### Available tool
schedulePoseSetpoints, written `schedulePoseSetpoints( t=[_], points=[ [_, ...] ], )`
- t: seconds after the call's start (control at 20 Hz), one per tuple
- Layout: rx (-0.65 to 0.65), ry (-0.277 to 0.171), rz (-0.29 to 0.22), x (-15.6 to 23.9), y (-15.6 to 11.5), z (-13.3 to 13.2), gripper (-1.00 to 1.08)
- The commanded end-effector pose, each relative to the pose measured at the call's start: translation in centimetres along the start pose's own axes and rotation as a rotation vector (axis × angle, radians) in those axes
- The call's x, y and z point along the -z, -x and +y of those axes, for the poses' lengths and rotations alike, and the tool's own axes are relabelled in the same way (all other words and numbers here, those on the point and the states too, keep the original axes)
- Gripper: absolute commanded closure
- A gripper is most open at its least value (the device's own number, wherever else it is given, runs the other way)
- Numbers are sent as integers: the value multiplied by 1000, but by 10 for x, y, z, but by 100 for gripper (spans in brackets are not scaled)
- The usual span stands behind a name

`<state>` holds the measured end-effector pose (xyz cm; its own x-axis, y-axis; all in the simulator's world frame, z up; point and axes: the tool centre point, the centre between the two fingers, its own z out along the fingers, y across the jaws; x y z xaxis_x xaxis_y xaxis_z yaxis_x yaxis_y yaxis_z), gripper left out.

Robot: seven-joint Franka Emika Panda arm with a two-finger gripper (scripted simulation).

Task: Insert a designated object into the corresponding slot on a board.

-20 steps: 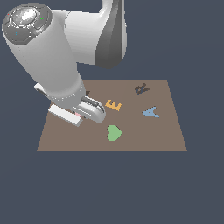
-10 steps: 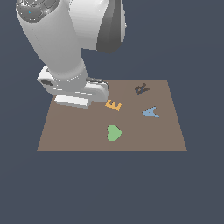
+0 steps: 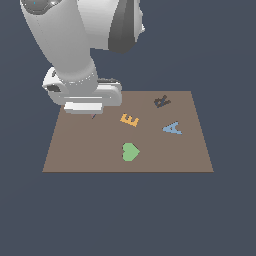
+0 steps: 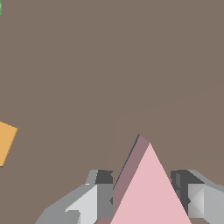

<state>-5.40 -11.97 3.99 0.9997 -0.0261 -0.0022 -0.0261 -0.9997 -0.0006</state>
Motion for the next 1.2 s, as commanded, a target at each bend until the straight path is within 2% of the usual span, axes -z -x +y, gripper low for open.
schedulePoseSetpoints(
  t=[0.0,0.8,0.85,1.15],
  points=[
    [19,0,0,0,3,1,108],
    [20,0,0,-10,3,2,108],
    [20,0,0,-10,3,2,-92],
    [20,0,0,-10,3,2,-92]
  ],
)
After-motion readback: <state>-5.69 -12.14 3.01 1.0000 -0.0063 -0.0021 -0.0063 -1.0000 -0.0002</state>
